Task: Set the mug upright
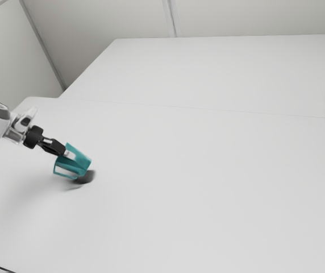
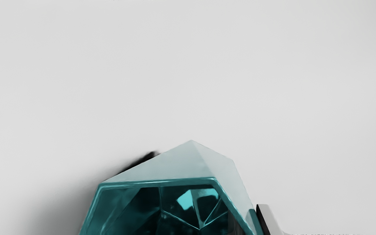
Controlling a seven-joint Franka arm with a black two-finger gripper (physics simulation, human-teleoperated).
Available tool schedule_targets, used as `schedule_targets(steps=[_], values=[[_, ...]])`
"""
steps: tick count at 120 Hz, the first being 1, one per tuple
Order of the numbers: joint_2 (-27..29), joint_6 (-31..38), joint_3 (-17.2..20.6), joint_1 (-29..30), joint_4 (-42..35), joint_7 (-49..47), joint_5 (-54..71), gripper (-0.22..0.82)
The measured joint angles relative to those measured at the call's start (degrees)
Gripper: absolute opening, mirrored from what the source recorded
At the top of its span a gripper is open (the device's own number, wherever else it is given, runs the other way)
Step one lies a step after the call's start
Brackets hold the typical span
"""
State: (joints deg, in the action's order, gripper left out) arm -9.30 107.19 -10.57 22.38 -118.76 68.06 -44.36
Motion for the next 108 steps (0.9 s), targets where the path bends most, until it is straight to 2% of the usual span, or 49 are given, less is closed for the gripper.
schedule_targets(steps=[22,55,72,108], values=[[2.71,8.27,1.57,-6.64,0.0,-0.64,11.82,-0.17],[4.44,19.0,5.5,-11.08,-0.31,-2.79,24.41,-0.17],[4.22,22.86,6.28,-13.43,-1.79,-4.57,27.24,-0.17],[5.35,27.24,10.68,-14.35,-5.02,-9.95,31.54,-0.18]])
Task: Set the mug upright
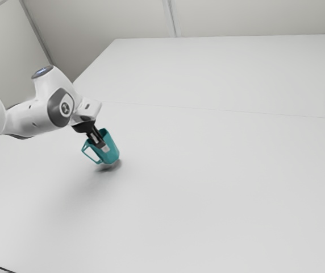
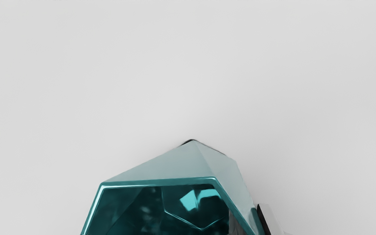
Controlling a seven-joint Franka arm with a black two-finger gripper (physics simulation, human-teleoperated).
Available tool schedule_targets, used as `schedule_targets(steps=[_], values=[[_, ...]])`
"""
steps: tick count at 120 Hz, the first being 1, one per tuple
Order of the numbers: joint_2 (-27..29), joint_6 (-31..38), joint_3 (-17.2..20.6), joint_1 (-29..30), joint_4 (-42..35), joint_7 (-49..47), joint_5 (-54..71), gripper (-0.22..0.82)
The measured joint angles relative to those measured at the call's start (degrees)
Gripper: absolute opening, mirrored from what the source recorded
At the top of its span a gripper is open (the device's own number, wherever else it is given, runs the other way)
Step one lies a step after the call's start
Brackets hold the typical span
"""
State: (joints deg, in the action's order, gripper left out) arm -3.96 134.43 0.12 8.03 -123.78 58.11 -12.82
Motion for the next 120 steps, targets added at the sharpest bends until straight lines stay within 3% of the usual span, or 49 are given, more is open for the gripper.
schedule_targets(steps=[62,120], values=[[1.14,1.36,5.41,-0.32,-3.04,-12.04,8.17,-0.18],[0.38,2.74,5.96,-0.17,-5.09,-20.09,8.93,-0.18]])
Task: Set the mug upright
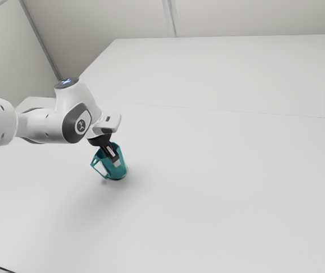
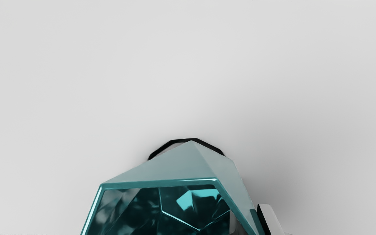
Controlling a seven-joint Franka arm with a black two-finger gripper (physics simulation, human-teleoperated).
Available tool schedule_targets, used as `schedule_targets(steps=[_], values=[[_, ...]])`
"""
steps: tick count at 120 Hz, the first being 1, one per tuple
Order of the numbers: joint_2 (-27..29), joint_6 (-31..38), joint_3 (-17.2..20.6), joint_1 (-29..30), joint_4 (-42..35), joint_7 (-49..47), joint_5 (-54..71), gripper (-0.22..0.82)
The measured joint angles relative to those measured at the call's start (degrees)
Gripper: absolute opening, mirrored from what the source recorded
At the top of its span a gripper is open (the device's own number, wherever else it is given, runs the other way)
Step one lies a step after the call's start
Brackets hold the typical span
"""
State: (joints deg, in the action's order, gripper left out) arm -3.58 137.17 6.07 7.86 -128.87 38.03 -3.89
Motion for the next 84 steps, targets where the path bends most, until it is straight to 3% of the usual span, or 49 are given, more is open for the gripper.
schedule_targets(steps=[24,53,84], values=[[-0.61,0.68,0.05,-0.25,-0.24,-2.06,0.08,-0.18],[0.3,0.48,0.11,0.01,-0.18,-2.74,-0.64,0.31],[4.55,-0.7,0.08,0.24,0.05,-3.07,1.07,0.52]])
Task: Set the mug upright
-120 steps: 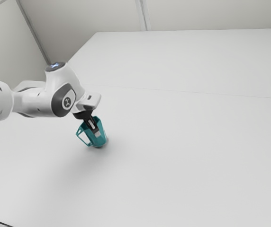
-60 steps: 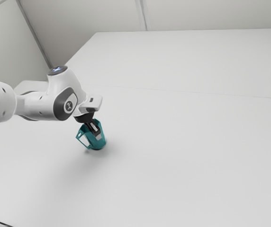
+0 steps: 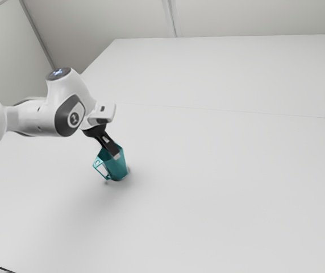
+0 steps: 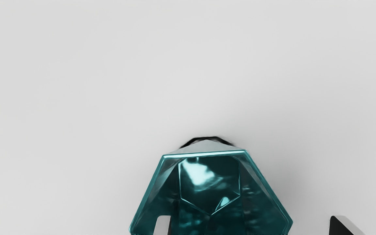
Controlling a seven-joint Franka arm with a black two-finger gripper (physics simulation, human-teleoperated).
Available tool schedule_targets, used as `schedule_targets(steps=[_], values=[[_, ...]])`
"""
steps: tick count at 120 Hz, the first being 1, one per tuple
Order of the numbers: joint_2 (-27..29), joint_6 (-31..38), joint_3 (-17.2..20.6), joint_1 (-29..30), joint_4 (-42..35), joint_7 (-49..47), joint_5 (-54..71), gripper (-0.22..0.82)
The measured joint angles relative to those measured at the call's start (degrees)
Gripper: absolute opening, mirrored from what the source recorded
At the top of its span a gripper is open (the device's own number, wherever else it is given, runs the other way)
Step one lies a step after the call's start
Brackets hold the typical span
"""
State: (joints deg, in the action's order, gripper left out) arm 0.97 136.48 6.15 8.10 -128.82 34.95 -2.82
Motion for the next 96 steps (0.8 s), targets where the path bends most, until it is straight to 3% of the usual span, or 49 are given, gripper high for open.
schedule_targets(steps=[20,50,96], values=[[1.62,-2.23,-0.09,-0.2,1.6,-0.17,0.72,0.57],[2.01,-11.37,-2.48,-1.93,12.24,-1.1,0.95,0.59],[0.53,-27.62,-2.87,-1.57,27.71,-6.27,3.76,0.6]])
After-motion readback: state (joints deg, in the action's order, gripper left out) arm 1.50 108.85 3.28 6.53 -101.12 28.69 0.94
